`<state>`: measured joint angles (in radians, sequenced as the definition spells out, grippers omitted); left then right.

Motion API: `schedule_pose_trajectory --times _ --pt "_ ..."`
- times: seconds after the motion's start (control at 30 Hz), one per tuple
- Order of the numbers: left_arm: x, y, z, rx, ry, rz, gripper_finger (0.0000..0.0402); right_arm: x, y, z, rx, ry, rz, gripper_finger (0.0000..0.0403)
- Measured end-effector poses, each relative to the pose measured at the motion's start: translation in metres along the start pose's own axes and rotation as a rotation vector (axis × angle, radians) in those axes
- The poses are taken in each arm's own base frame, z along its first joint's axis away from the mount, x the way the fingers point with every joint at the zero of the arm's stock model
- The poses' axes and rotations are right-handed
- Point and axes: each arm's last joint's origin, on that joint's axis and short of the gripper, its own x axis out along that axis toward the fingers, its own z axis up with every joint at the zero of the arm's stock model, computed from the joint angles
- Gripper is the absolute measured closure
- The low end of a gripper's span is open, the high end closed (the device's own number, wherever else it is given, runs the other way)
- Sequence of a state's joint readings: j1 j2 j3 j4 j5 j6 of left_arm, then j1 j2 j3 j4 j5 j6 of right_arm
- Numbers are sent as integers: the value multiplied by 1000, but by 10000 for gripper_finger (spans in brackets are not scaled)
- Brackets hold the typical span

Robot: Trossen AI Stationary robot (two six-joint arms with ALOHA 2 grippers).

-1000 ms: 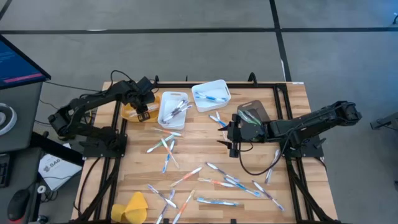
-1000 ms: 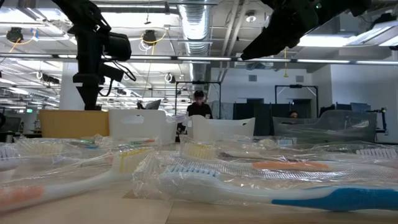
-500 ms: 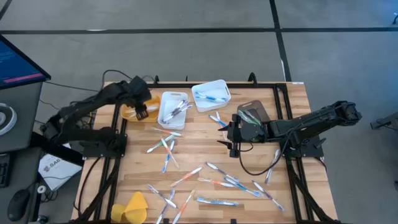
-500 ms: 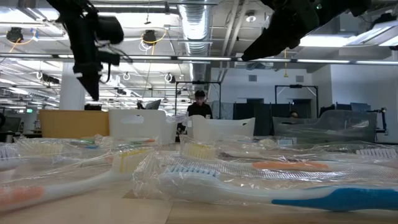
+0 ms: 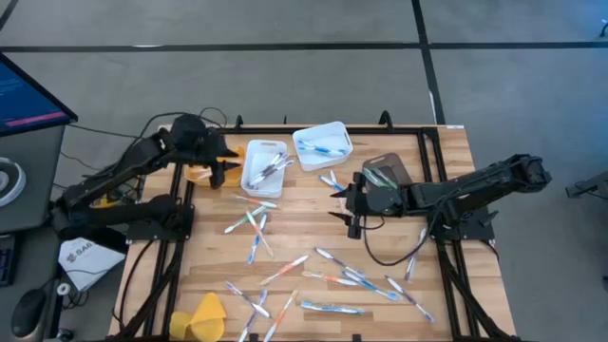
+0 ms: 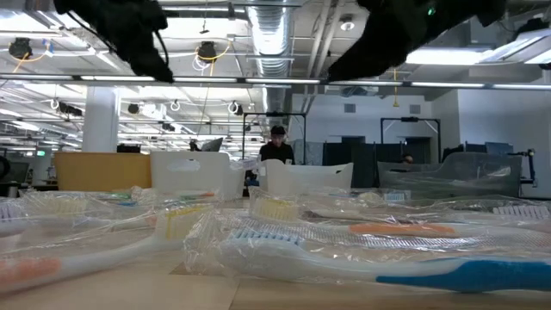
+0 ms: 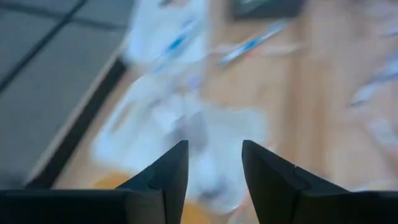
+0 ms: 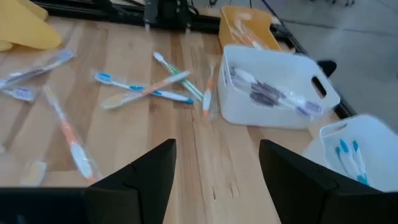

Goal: Pick & Place Toothbrushes
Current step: Put the blue toothbrush into the right white bin

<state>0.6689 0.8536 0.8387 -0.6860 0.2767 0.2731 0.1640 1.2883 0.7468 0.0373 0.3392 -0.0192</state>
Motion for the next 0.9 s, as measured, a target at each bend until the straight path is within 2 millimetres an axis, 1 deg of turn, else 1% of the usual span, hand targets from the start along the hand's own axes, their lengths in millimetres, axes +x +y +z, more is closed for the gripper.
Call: schedule_pose_trajectory --times 0.07,0.17,0.3,0.4,0.5,0.6,0.77,0.9 --pt "2 -4 4 -20 -42 -90 260 7 0 -7 -8 49 -8 177" --pt "7 -13 6 -13 -50 -236 260 21 0 -17 -20 109 -21 177" --pt "18 -25 9 24 -27 -319 260 44 -5 -37 -55 221 -77 177" --pt "27 -34 11 55 -10 -368 260 53 -13 -39 -41 276 -194 177" --pt "37 -44 14 87 8 -416 260 54 -21 -34 -13 331 -269 177" --pt "47 -54 17 123 8 -460 260 52 -28 -34 69 377 -314 177" --pt "64 -75 22 183 2 -535 260 50 -40 -44 192 469 -378 177" --pt "74 -92 24 194 3 -590 260 48 -44 -50 220 523 -376 177"
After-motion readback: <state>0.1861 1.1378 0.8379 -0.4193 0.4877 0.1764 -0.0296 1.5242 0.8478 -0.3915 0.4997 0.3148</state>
